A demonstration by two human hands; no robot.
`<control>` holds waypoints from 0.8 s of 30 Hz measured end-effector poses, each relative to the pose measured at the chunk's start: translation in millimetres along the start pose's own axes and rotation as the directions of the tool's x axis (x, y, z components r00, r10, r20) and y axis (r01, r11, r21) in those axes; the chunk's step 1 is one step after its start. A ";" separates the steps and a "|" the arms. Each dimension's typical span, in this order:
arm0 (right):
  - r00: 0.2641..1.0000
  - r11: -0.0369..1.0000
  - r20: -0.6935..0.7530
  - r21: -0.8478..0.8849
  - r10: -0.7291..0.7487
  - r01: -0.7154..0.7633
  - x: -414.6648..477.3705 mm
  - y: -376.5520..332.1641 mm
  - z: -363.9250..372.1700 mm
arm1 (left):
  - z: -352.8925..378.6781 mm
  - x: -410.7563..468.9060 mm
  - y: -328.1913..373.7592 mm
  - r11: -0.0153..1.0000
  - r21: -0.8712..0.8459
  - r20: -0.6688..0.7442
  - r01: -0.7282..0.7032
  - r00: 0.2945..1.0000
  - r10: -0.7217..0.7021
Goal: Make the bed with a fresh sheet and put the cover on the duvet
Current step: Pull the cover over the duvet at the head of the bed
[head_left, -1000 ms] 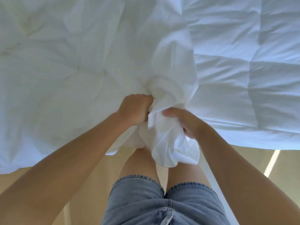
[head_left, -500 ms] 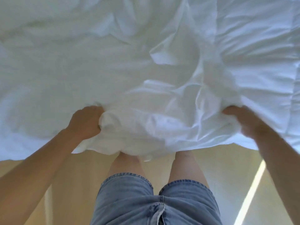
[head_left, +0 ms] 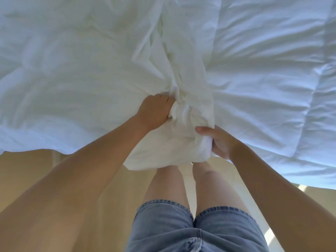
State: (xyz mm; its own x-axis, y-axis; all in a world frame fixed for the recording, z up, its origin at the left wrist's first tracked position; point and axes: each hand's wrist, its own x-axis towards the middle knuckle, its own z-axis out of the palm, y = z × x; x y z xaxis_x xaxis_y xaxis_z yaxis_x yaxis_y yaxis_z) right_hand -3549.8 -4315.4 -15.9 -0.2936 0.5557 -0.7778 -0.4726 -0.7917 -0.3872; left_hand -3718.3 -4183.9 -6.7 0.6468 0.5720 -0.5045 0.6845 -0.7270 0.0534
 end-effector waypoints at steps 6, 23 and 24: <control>0.997 0.998 -0.074 0.068 -0.012 0.017 -6.0 -6.0 32.8 | -29.3 -9.7 -9.6 0.990 -0.134 -0.190 0.033 0.980 -0.058; 0.959 0.988 -0.243 -0.090 -0.144 0.126 -99.5 -64.4 -195.5 | 1.8 -40.4 68.8 0.917 0.166 0.510 0.362 0.765 -0.394; 0.970 0.989 -0.196 0.004 -0.145 0.149 -97.4 -73.8 -201.5 | -12.5 -25.5 78.0 0.890 0.195 0.547 0.412 0.708 -0.448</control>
State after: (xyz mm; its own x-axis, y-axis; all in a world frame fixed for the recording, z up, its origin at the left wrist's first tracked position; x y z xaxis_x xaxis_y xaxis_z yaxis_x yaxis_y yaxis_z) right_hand -3318.8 -4362.3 -11.3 -0.0532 0.6038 -0.7954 -0.5144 -0.6993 -0.4964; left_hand -3677.2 -4250.5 21.1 -0.0325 0.5226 -0.8520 0.8103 -0.4853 -0.3286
